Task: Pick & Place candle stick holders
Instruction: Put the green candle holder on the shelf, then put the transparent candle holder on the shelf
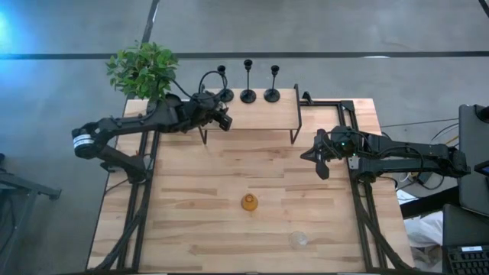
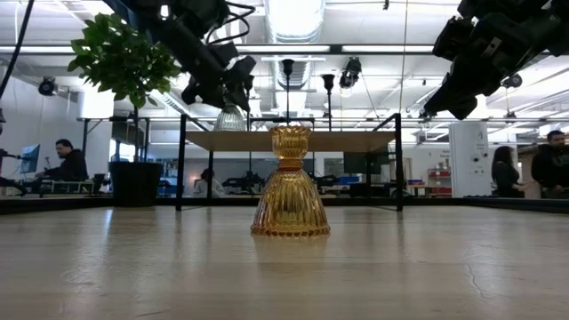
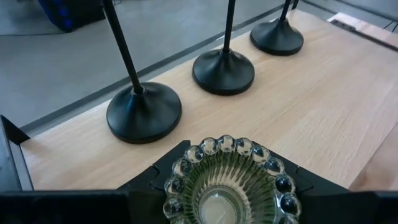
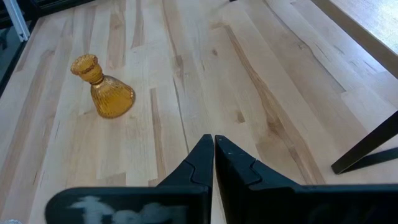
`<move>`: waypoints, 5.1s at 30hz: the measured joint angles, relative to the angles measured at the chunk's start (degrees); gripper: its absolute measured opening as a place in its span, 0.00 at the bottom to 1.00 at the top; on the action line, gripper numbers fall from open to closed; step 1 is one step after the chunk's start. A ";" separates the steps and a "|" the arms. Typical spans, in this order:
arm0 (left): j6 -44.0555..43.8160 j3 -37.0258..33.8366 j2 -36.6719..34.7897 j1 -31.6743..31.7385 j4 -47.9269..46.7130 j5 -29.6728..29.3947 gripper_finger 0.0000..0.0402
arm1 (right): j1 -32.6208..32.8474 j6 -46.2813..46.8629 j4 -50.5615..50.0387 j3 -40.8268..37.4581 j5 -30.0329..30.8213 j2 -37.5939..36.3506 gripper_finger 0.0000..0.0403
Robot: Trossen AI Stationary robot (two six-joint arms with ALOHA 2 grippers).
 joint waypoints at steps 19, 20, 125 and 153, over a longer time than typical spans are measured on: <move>0.48 -3.10 -0.04 0.26 6.05 1.02 0.38 | -0.02 -0.01 0.00 0.00 0.00 0.01 0.03; 0.50 -3.12 -0.04 0.26 6.07 1.02 0.38 | -0.02 0.00 0.02 0.00 0.01 0.01 0.03; 5.17 -2.99 -27.74 -4.95 1.69 30.93 0.71 | 0.00 0.00 0.00 0.00 0.01 0.02 0.03; -3.13 -3.08 -25.05 -34.00 1.92 8.12 0.71 | 0.00 -13.07 0.30 0.00 0.02 0.02 0.03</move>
